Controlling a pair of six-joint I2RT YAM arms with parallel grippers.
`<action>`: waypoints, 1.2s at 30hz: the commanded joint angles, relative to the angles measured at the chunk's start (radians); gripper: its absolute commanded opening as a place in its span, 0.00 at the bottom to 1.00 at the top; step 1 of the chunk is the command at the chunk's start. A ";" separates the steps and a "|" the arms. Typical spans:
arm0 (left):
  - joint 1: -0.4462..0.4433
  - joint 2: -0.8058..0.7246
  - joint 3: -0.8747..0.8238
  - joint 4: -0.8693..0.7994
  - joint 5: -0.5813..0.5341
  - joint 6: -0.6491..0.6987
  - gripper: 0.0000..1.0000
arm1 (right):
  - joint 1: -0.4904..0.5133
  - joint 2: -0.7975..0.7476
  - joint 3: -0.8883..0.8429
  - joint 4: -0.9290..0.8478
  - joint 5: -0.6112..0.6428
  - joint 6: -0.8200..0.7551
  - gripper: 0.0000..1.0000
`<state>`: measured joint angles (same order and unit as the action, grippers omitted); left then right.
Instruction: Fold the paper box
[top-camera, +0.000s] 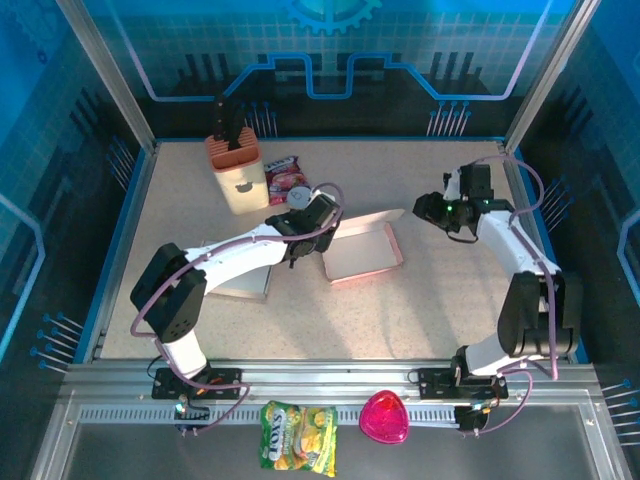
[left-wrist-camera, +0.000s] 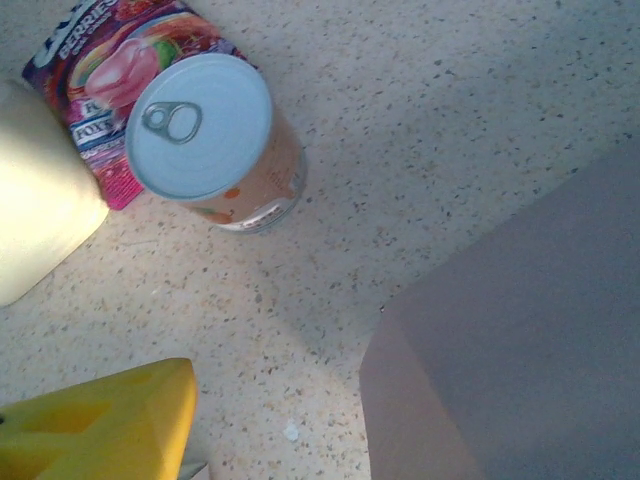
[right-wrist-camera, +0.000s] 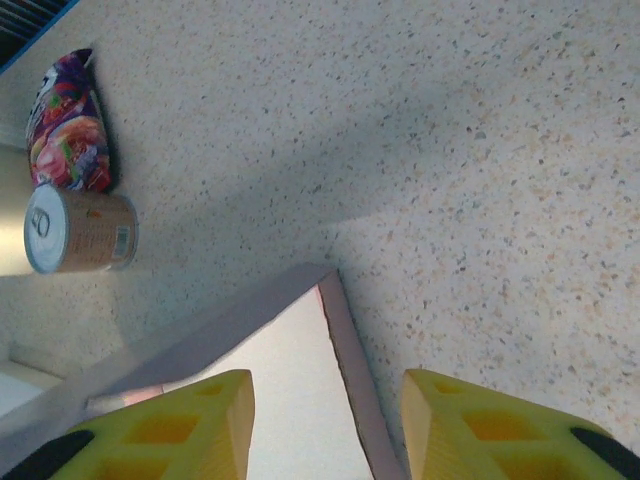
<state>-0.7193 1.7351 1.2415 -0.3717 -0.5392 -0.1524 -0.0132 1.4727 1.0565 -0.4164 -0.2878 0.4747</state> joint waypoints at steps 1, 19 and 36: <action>0.028 -0.040 -0.019 0.039 0.080 0.068 0.67 | 0.030 -0.070 -0.044 0.071 0.023 -0.085 0.46; 0.055 -0.042 -0.003 0.027 0.114 0.156 0.38 | 0.090 -0.071 -0.110 0.232 -0.007 -0.478 0.60; 0.094 -0.004 0.047 0.030 0.118 0.169 0.37 | 0.165 0.152 0.123 0.065 -0.050 -0.606 0.53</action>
<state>-0.6338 1.7206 1.2545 -0.3496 -0.4377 0.0029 0.1329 1.6039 1.1461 -0.3088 -0.3225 -0.1001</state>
